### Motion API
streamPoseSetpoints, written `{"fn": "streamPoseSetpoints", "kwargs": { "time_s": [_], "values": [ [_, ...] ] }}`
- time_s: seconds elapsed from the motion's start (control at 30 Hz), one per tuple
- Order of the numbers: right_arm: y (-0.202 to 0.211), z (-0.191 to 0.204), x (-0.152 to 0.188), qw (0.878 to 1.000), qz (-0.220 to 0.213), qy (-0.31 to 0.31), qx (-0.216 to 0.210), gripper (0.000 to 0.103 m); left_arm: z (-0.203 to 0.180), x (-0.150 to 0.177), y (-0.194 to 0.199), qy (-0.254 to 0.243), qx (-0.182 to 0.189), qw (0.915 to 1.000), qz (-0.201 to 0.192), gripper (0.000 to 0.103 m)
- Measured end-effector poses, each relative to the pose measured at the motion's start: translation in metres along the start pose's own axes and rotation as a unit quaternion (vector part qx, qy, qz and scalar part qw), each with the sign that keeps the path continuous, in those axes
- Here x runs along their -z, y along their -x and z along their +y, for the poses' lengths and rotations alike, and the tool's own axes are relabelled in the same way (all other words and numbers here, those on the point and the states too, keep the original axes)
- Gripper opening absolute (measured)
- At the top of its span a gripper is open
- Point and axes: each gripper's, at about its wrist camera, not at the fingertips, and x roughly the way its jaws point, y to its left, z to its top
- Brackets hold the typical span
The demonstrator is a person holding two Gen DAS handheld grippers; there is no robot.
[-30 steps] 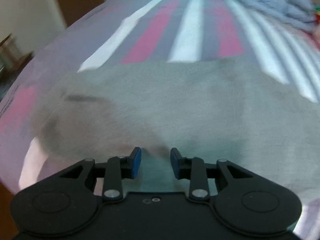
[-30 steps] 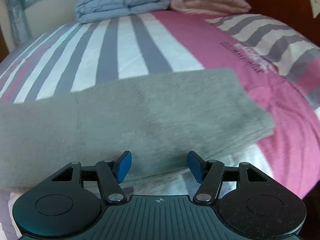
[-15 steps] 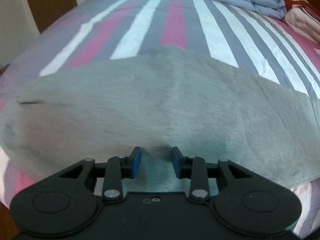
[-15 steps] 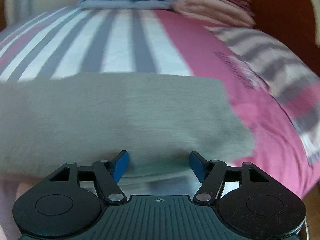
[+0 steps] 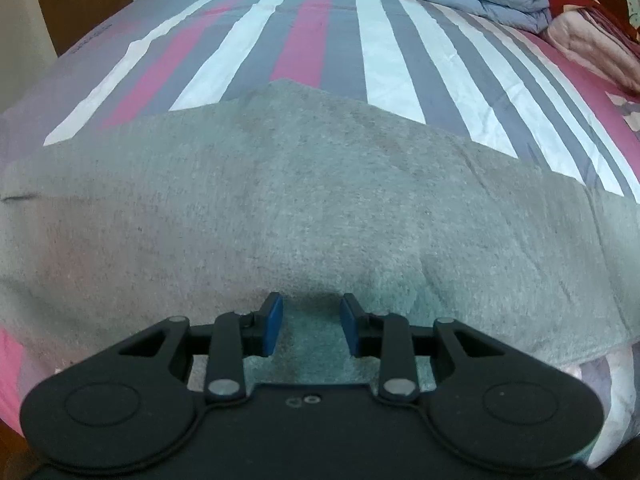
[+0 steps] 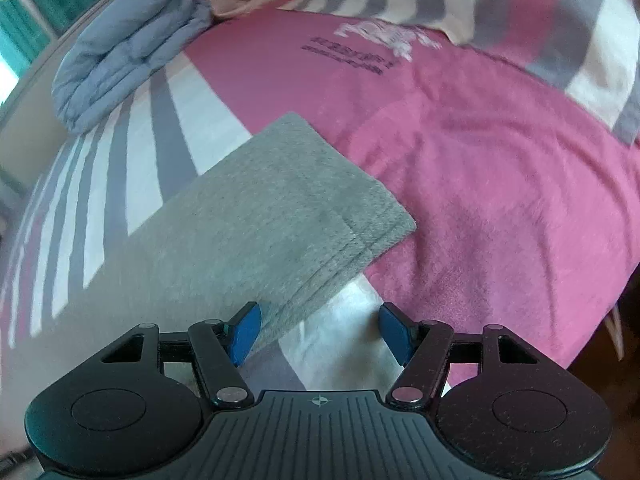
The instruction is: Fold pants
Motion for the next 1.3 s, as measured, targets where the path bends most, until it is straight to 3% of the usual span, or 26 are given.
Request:
{"fn": "streamPoseSetpoints", "kwargs": {
  "time_s": [0.17,0.23,0.27,0.3,0.4,0.63,0.87,1.03,1.2,1.3],
  "values": [
    [-0.005,-0.001,-0.006,0.997,-0.033,-0.052,-0.048,0.066,-0.003,0.0,-0.004,-0.002,-0.003,1.0,-0.002,0.023],
    [-0.008,-0.002,-0.007,0.994,-0.045,-0.08,-0.059,0.05,-0.003,0.0,-0.004,-0.002,-0.003,1.0,-0.002,0.023],
    [-0.011,-0.005,-0.008,0.992,-0.045,-0.098,-0.064,0.027,-0.003,0.0,-0.004,-0.003,-0.003,1.0,-0.002,0.023],
    [-0.013,-0.011,-0.007,0.989,-0.042,-0.127,-0.071,0.013,-0.003,0.0,-0.004,-0.004,-0.003,1.0,-0.002,0.023],
    [-0.015,-0.025,-0.001,0.977,-0.041,-0.189,-0.089,0.013,-0.003,0.001,-0.004,-0.005,-0.003,1.0,-0.002,0.023],
    [-0.015,-0.024,-0.007,0.979,-0.034,-0.182,-0.086,0.013,-0.005,0.002,-0.005,-0.009,-0.005,0.9999,-0.004,0.023],
    [0.0,-0.004,-0.011,0.985,-0.056,-0.141,-0.082,0.01,-0.003,0.002,-0.005,-0.007,0.001,1.0,-0.007,0.023],
    [0.025,0.051,-0.013,0.992,-0.094,-0.025,-0.079,0.01,0.002,0.001,-0.003,-0.007,0.013,0.9999,-0.008,0.023],
    [0.045,0.113,-0.003,0.986,-0.12,0.07,-0.094,0.01,0.01,-0.001,0.004,-0.006,0.016,0.9996,-0.021,0.023],
    [0.056,0.152,0.012,0.976,-0.136,0.126,-0.111,0.009,0.02,-0.002,0.008,0.0,0.016,0.9994,-0.029,0.023]
  ]
}}
